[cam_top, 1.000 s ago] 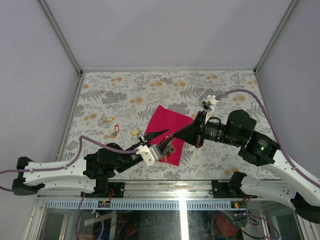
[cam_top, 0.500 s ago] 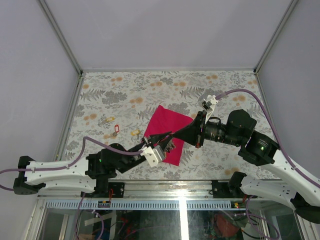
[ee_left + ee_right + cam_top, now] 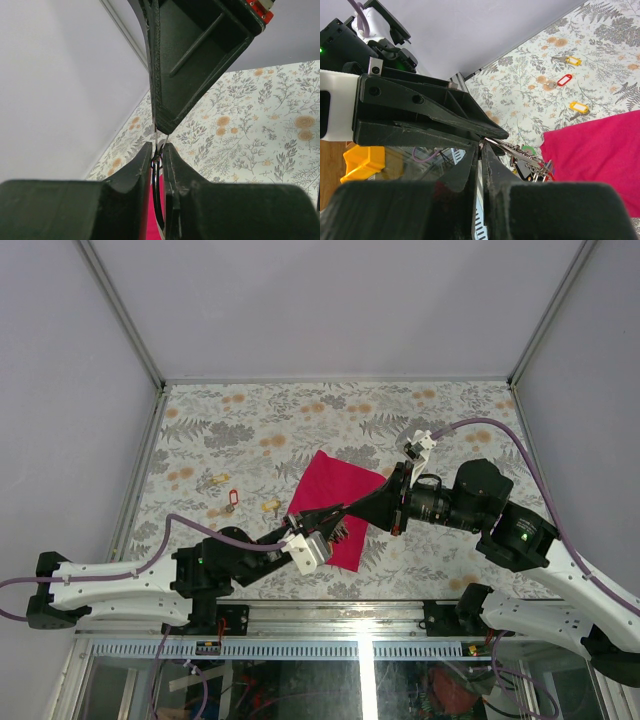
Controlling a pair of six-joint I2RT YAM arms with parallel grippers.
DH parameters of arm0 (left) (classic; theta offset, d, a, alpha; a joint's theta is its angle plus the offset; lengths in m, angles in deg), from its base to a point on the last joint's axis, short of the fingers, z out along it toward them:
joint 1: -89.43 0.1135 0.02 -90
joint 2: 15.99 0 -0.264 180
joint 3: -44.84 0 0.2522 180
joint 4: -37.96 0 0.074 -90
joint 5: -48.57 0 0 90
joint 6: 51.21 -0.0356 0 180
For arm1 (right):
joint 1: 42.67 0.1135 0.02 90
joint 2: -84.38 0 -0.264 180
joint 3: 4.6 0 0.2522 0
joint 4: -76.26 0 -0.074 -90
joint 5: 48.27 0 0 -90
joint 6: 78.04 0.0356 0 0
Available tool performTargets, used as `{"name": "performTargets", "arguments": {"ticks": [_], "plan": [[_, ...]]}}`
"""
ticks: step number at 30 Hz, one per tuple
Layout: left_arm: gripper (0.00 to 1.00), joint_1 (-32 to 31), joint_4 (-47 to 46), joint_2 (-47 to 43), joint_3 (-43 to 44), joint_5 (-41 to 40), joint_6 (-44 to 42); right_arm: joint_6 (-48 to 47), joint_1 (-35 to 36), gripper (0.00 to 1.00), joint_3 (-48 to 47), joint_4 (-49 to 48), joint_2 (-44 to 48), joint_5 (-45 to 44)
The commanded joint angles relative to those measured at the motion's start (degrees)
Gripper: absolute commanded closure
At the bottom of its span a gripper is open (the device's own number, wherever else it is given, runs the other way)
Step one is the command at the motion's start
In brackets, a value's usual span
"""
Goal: Put the keys on the keyring
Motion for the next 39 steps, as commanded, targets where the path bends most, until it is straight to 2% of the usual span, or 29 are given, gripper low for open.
{"name": "performTargets", "arguments": {"ticks": [1, 3, 6, 8, 11, 13, 17, 19, 25, 31, 36, 39], "plan": [[1.00, 0.3, -0.8, -0.8, 2.7, -1.1, -0.7, -0.3, 0.1, 0.92, -2.1, -3.8, 0.9, 1.1], [1.00, 0.3, -0.4, -0.8, 2.9, -0.8, -0.7, -0.6, 0.1, 0.88, -2.2, -3.4, 0.8, 0.8], [1.00, 0.3, 0.0, -0.7, 3.2, -0.8, -0.8, -0.8, 0.2, 0.76, -2.3, -3.3, 0.7, 0.3], [1.00, 0.3, 0.1, -0.6, 3.3, -0.8, -0.8, -0.8, 0.1, 0.73, -2.1, -3.2, 0.7, 0.0], [1.00, 0.2, 0.1, -0.4, 3.6, -0.8, -0.8, -0.9, 0.1, 0.87, -2.2, -2.7, 0.7, -0.3], [1.00, 0.4, 0.2, -0.4, 3.7, -0.7, -0.8, -0.9, 0.1, 0.89, -2.3, -2.8, 0.6, -0.3], [1.00, 0.3, 0.4, -0.3, 3.7, -0.7, -0.8, -0.9, 0.2, 0.72, -2.1, -3.0, 0.5, -0.3], [1.00, 0.3, 0.8, -0.1, 3.8, -0.6, -0.6, -1.0, 0.1, 0.66, -2.1, -3.2, 0.4, -0.3], [1.00, 0.3, 1.5, 0.0, 4.2, -0.2, -0.4, -1.0, 0.2, 0.63, -2.0, -3.7, 0.1, -0.5], [1.00, 0.3, 1.9, 0.1, 4.4, 0.1, -0.1, -1.2, 0.1, 0.71, -2.1, -3.8, -0.5, -0.5], [1.00, 0.4, 1.9, 0.1, 4.3, 0.4, 0.2, -1.3, 0.1, 0.97, -2.2, -3.8, -0.8, -0.4], [1.00, 0.3, 2.0, 0.2, 4.4, 0.2, 0.0, -1.3, 0.1, 1.00, -2.1, -3.7, -0.7, -0.5]]}}
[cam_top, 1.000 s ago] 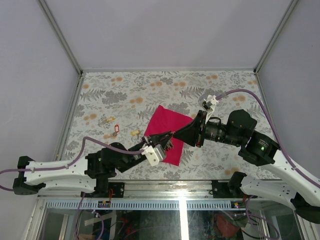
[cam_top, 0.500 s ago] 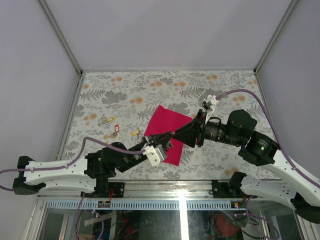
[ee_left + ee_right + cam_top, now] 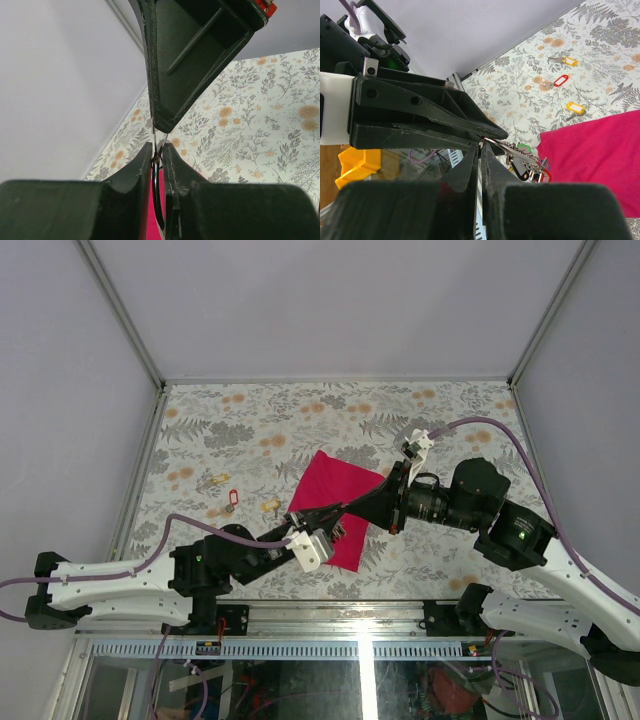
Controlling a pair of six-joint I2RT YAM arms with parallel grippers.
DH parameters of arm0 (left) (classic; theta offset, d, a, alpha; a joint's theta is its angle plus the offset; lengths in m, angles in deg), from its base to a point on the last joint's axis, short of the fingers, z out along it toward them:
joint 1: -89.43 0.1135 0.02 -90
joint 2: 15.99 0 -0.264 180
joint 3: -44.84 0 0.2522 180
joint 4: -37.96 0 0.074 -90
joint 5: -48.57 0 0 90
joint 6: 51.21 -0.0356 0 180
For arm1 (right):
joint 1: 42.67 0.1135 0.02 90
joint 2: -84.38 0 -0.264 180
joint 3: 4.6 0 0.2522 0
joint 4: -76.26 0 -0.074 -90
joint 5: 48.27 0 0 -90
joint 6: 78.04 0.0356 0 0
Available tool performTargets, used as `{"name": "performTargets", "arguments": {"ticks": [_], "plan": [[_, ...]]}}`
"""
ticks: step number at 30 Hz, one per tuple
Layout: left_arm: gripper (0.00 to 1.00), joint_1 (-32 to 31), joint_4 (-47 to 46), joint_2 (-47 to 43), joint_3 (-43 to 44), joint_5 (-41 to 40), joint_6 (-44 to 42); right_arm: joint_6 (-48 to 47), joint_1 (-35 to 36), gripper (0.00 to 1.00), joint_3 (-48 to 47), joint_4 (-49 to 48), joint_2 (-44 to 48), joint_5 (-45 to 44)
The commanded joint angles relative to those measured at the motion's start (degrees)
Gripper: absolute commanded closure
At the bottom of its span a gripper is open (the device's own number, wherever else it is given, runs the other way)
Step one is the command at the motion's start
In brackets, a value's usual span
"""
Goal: Put the keys on the keyring
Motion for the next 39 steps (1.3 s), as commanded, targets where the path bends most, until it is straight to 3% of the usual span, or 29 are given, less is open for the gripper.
{"name": "performTargets", "arguments": {"ticks": [1, 7, 22, 29, 39], "plan": [[0.99, 0.3, -2.2, -0.1, 2.6, 0.3, -0.1, -0.4, 0.2, 1.00, -2.0, -3.4, 0.0, 0.1], [0.89, 0.3, -2.7, -0.1, 2.6, -0.3, -0.1, -0.4, 0.1, 1.00, -2.2, -2.9, 0.0, 0.4], [0.82, 0.3, -3.8, -0.1, 2.8, -0.2, 0.9, -0.4, 0.2, 1.00, -2.0, -2.7, 0.0, 0.5], [0.99, 0.3, -3.9, 0.0, 2.6, -0.3, 0.9, -0.5, 0.1, 1.00, -2.0, -2.7, 0.2, 0.3], [1.00, 0.3, -2.3, -0.2, 3.1, 0.1, 1.1, -0.7, 0.2, 1.00, -2.1, -2.6, 0.5, -0.2]]}}
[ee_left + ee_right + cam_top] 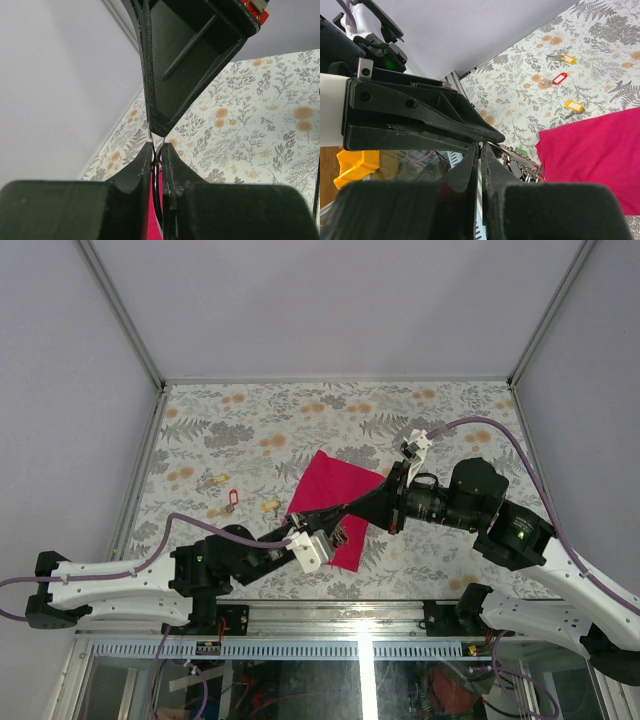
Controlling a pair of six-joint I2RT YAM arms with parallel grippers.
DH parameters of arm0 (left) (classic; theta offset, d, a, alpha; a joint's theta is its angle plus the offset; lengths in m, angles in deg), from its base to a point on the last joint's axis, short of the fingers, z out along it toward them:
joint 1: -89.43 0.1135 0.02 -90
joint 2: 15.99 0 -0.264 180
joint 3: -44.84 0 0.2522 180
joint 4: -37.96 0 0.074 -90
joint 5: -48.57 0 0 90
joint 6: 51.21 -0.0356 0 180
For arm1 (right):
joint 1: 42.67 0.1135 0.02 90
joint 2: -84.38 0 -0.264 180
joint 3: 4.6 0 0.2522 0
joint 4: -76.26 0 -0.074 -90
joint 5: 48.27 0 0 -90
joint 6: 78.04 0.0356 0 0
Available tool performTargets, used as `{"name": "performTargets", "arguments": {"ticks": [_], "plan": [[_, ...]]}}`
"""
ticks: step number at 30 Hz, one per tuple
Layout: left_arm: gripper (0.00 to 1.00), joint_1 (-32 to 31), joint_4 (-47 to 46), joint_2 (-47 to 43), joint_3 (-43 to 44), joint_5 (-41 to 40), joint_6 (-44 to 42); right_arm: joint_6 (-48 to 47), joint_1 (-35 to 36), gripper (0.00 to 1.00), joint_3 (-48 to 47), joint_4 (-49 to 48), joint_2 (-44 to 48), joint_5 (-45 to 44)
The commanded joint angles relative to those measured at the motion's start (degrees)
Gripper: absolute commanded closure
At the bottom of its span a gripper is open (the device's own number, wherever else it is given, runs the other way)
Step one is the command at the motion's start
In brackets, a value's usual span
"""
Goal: Put the keys on the keyring
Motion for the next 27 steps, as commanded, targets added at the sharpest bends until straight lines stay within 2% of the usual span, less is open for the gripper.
{"name": "performTargets", "arguments": {"ticks": [1, 11, 15, 21, 27], "plan": [[1.00, 0.3, -1.7, -0.1, 3.3, 0.0, 0.5, -0.6, 0.2, 1.00, -2.2, -2.9, 0.7, -0.1], [1.00, 0.3, 2.8, 0.5, 5.2, 0.3, 1.6, -1.6, 0.1, 0.99, -3.0, -1.2, 0.3, -1.1], [1.00, 0.3, 5.1, 0.9, 6.4, 0.2, 1.7, -1.8, 0.1, 0.91, -3.1, -1.0, 0.6, -2.0], [1.00, 0.3, 10.4, 2.2, 8.7, -0.9, 3.7, -3.1, 0.1, 0.69, -2.9, -0.6, 2.0, -5.4], [1.00, 0.2, 15.1, 2.3, 9.6, -0.5, 2.7, -3.7, 0.1, 0.64, -1.9, -0.7, 4.0, -8.8]]}}
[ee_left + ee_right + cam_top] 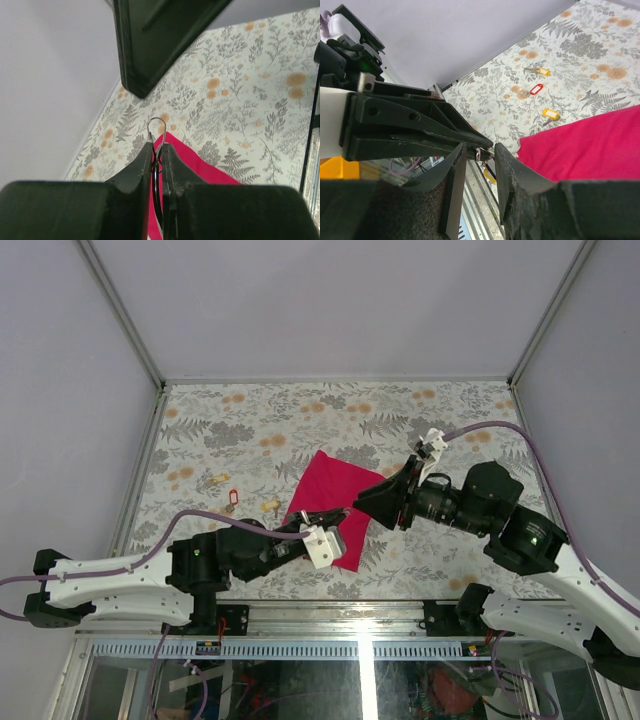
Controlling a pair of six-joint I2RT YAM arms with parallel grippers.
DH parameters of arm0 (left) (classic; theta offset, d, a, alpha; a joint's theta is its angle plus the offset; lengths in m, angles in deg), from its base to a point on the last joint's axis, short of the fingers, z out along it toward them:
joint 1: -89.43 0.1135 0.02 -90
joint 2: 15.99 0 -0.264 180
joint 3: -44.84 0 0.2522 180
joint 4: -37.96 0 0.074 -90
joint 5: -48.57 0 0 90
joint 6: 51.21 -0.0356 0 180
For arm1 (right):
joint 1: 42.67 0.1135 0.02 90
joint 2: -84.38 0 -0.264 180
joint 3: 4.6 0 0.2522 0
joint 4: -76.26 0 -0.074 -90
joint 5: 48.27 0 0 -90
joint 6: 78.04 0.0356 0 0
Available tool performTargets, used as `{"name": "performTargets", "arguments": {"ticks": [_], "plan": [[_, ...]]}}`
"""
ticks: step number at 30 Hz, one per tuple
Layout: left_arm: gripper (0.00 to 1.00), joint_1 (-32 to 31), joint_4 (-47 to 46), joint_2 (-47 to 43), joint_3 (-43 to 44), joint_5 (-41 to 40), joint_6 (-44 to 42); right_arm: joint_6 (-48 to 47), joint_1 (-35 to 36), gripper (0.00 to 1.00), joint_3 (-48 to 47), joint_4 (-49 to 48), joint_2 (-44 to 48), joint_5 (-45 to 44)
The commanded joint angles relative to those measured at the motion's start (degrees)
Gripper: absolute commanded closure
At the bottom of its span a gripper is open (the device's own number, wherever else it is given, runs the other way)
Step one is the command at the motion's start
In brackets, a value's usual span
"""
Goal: Put the keys on the keyring
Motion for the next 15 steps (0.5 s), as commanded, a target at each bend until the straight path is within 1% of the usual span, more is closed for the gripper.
{"name": "performTargets", "arguments": {"ticks": [1, 5, 10, 15], "plan": [[1.00, 0.3, 1.7, -0.6, 2.6, -0.2, -0.6, -1.4, 0.1, 0.64, -1.7, -1.5, 1.9, -3.4], [1.00, 0.3, 1.9, -0.9, 2.4, -0.1, -0.6, -1.6, 0.1, 0.64, -2.3, 0.2, 1.0, -2.0], [1.00, 0.3, 2.1, -0.5, 2.7, -0.2, -0.6, -2.2, 0.2, 0.59, -4.0, 2.7, -1.5, 2.1], [1.00, 0.3, 2.4, -0.3, 3.1, -0.2, -0.6, -2.1, 0.1, 0.57, -5.2, 4.5, -3.9, 4.0]]}}
